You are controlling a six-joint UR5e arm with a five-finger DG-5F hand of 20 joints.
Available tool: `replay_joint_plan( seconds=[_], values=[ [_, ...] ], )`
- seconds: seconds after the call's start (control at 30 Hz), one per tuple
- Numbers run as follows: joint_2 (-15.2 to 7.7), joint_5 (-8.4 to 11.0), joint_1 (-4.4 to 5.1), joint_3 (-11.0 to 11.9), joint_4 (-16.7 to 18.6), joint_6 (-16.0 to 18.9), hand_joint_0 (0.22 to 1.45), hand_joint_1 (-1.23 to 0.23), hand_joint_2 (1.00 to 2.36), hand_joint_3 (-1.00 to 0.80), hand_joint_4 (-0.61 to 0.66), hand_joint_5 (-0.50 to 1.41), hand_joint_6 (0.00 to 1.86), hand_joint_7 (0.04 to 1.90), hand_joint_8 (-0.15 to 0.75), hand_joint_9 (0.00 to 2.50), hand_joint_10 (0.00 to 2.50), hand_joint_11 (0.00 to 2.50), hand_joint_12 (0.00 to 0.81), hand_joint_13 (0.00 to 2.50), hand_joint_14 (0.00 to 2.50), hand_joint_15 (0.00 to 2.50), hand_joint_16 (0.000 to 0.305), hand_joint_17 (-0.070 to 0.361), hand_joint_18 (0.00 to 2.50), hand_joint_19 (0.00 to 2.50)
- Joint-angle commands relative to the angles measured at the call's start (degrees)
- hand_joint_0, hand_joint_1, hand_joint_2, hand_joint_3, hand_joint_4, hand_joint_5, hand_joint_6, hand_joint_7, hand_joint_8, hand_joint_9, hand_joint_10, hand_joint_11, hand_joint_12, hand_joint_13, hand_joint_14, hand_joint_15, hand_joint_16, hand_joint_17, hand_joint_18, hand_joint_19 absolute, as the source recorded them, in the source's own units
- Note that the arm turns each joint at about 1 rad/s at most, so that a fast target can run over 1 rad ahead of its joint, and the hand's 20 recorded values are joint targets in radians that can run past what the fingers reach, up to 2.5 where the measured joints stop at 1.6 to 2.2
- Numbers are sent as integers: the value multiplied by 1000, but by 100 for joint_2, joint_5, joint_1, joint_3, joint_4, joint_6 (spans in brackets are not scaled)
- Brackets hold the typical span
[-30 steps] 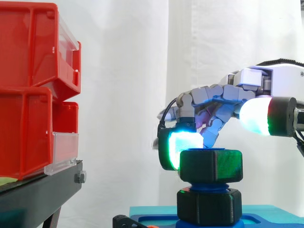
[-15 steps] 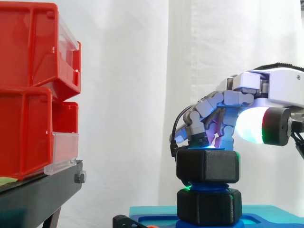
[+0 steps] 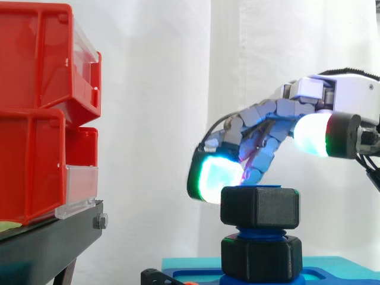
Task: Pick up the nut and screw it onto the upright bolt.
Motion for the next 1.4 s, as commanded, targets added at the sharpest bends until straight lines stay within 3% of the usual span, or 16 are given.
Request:
replay_joint_plan(
  seconds=[0.0, 0.07, 0.27, 0.4, 0.53, 0.77, 0.93, 1.07, 1.17, 1.37],
  values=[
    [-4, -109, -29, 50, 102, 6, 490, -110, 1000, -500, 210, -83, 502, 707, 202, 1050, 0, 0, 162, 678, 0, 0, 15, 35, 391, 0],
    [-4, -109, -20, 50, 172, 6, 489, -107, 1000, -500, 207, -87, 502, 688, 200, 1021, 0, 0, 167, 659, 0, 0, 16, 36, 371, 0],
    [-22, 31, 138, 50, 330, 77, 488, -107, 1000, -500, 204, -94, 502, 670, 185, 964, 0, 0, 176, 620, 0, 0, 17, 39, 338, 0],
    [-136, 137, 199, 41, 392, 173, 488, -108, 1000, -500, 207, -95, 502, 675, 187, 948, 0, 0, 178, 613, 0, 0, 18, 40, 323, 0],
    [-312, 242, 278, 50, 690, 367, 489, -109, 1000, -500, 210, -94, 502, 695, 189, 944, 0, 0, 180, 612, 0, 0, 18, 40, 319, 0],
    [-303, 339, 384, 50, 567, 367, 490, -113, 1000, -500, 208, -85, 503, 757, 204, 939, 0, 0, 184, 613, 0, 0, 18, 40, 319, 0],
    [-303, 339, 393, 41, 523, 332, 493, -119, 1000, -500, 225, -70, 503, 844, 210, 941, 0, 0, 186, 617, 0, 0, 18, 40, 322, 0],
    [-312, 339, 393, 41, 400, 332, 504, -133, 1000, -500, 226, -28, 505, 1074, 228, 991, 0, 0, 177, 651, 0, 0, 17, 38, 356, 0],
    [-303, 339, 393, 50, 339, 323, 507, -128, 1000, -500, 244, -1, 504, 1113, 228, 1059, 0, 0, 164, 734, 0, 0, 15, 34, 432, 0],
    [-303, 321, 322, 41, 330, 332, 514, -125, 1000, -500, 209, 38, 503, 1295, 240, 1169, 0, 0, 151, 825, 0, 0, 13, 30, 534, 0]
  ],
)
